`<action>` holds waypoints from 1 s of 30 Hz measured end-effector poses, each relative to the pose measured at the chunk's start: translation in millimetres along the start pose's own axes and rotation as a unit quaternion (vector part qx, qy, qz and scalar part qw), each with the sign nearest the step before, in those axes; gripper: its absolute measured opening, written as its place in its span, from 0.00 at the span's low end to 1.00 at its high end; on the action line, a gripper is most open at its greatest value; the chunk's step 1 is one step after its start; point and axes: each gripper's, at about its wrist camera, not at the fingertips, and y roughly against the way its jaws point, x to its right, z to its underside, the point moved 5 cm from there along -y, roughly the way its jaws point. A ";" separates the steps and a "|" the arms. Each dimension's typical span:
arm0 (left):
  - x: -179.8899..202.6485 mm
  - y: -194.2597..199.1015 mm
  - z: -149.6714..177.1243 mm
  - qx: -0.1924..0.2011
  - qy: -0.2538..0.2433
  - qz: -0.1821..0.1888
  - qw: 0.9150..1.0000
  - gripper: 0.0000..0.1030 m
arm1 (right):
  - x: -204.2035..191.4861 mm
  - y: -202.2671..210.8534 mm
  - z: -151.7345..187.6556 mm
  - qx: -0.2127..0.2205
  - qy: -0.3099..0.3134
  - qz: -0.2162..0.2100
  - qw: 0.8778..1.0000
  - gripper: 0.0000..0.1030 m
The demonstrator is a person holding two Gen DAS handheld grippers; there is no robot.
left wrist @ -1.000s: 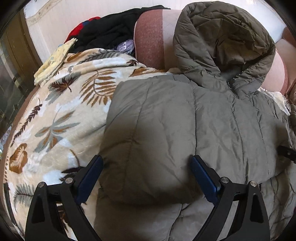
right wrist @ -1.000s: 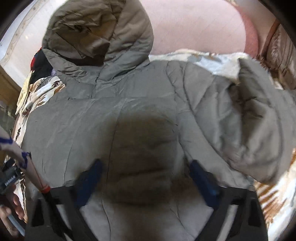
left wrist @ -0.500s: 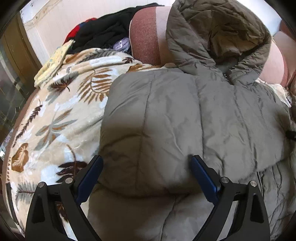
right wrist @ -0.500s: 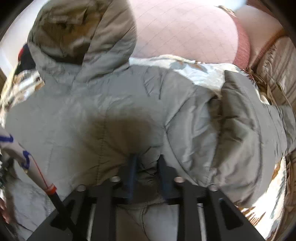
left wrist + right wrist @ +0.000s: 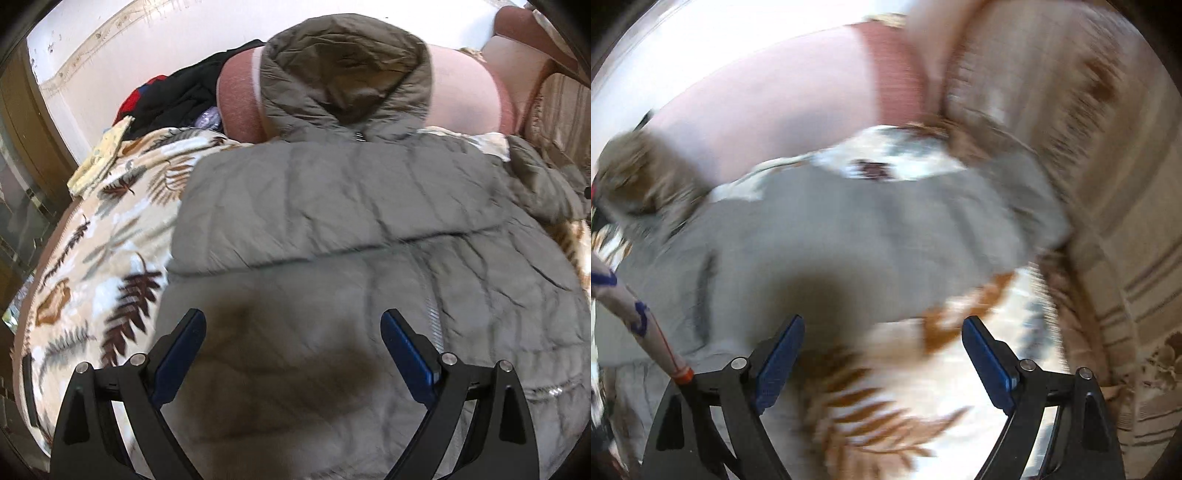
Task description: Fold large clothes
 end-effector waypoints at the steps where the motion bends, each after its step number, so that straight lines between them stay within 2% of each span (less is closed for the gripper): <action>1: 4.0 2.5 3.0 -0.002 0.001 0.004 1.000 0.92 | 18.7 -1.7 -3.0 -0.003 -0.015 0.006 1.000 0.90; 4: 15.5 7.8 9.4 -0.006 -0.005 0.005 1.000 0.92 | 65.5 -8.5 -11.5 -0.008 -0.044 0.034 0.998 0.91; 7: 22.8 10.0 9.3 -0.004 -0.012 0.002 1.000 0.92 | 94.6 -17.4 -21.2 -0.012 -0.056 0.059 0.997 0.91; 12: 28.7 6.7 1.7 -0.003 -0.001 0.011 1.000 0.92 | 130.1 -42.3 -41.7 -0.014 -0.085 0.076 0.993 0.91; 16: 27.2 -3.7 -2.8 -0.010 0.016 0.016 1.000 0.92 | 143.8 -69.5 -56.6 -0.016 -0.107 0.095 0.990 0.91; 20: 23.1 -15.5 -3.6 -0.019 0.021 0.010 1.000 0.92 | 135.0 -93.5 -70.4 -0.011 -0.107 0.078 0.991 0.92; 23: 19.2 -18.8 -3.2 -0.024 0.021 0.007 0.999 0.92 | 129.8 -107.7 -75.4 -0.017 -0.094 0.108 0.989 0.94; 25: 16.0 -16.9 -3.3 -0.020 0.022 0.004 1.000 0.92 | 138.2 -114.4 -74.1 -0.024 -0.137 0.084 0.987 0.87; 27: 12.0 -13.6 -4.6 -0.015 0.021 0.002 1.000 0.92 | 150.8 -121.8 -67.8 -0.029 -0.198 0.032 0.979 0.83; 29: 9.4 -11.2 -5.2 -0.012 0.023 0.003 1.000 0.92 | 153.3 -119.8 -68.1 -0.018 -0.192 0.027 0.981 0.75; 30: 8.6 -10.7 -5.8 -0.011 0.024 0.002 1.000 0.92 | 152.6 -118.0 -68.6 -0.017 -0.183 0.030 0.983 0.65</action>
